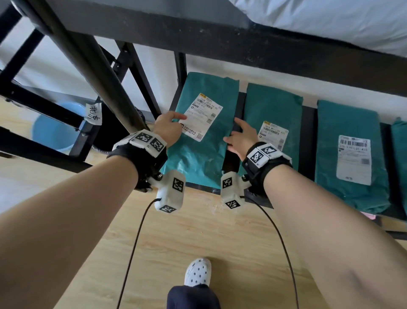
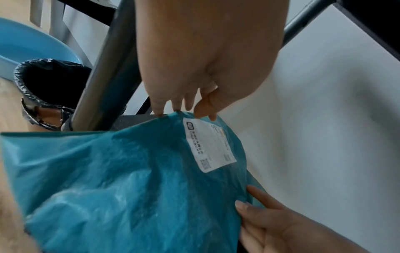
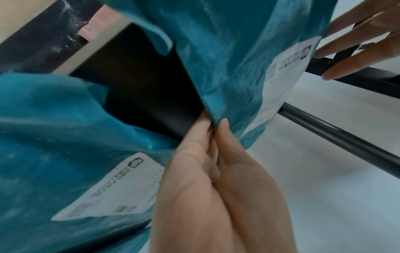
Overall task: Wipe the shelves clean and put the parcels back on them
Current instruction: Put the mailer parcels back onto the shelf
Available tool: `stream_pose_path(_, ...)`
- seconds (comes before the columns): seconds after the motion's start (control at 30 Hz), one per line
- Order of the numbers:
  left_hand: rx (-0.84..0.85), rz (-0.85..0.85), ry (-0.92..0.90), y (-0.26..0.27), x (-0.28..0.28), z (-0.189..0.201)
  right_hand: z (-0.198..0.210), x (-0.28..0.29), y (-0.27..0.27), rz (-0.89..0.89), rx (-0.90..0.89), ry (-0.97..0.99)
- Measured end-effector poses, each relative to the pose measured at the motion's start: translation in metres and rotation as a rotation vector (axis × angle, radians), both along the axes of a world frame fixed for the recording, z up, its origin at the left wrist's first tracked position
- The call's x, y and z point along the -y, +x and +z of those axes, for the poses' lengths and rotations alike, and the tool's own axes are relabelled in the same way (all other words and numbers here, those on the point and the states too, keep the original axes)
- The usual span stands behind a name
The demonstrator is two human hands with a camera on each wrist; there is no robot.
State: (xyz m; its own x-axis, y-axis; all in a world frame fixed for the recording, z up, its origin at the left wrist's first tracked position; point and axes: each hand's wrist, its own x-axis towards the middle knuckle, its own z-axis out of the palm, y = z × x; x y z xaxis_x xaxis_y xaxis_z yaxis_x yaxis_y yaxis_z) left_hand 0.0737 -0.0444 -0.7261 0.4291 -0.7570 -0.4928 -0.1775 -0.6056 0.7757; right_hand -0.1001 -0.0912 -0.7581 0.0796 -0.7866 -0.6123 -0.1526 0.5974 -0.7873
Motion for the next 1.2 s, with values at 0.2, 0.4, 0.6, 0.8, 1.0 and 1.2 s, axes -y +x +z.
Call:
stream_pose_path(0.2,0.062,-0.05,-0.001,-0.002,-0.028,0.016,0.015,-0.02,-0.013,0.108,-0.123,-0.002)
stream_pose_path(0.4,0.172,-0.192,0.001,-0.031,-0.1,0.058,0.05,-0.092,-0.051,0.145,-0.192,0.003)
stream_pose_path(0.6,0.173,-0.398,0.192,-0.082,-0.182,0.054,0.058,-0.19,-0.1,0.144,-0.146,0.105)
stream_pose_path(0.8,0.173,-0.539,0.368,-0.115,-0.204,-0.006,0.03,-0.236,-0.139,0.137,-0.142,0.221)
stream_pose_path(1.0,0.272,-0.573,0.399,-0.116,-0.174,-0.072,-0.038,-0.207,-0.154,0.094,-0.172,0.187)
stream_pose_path(1.2,0.466,-0.485,0.34,-0.099,-0.107,-0.168,-0.148,-0.141,-0.149,0.201,-0.223,0.049)
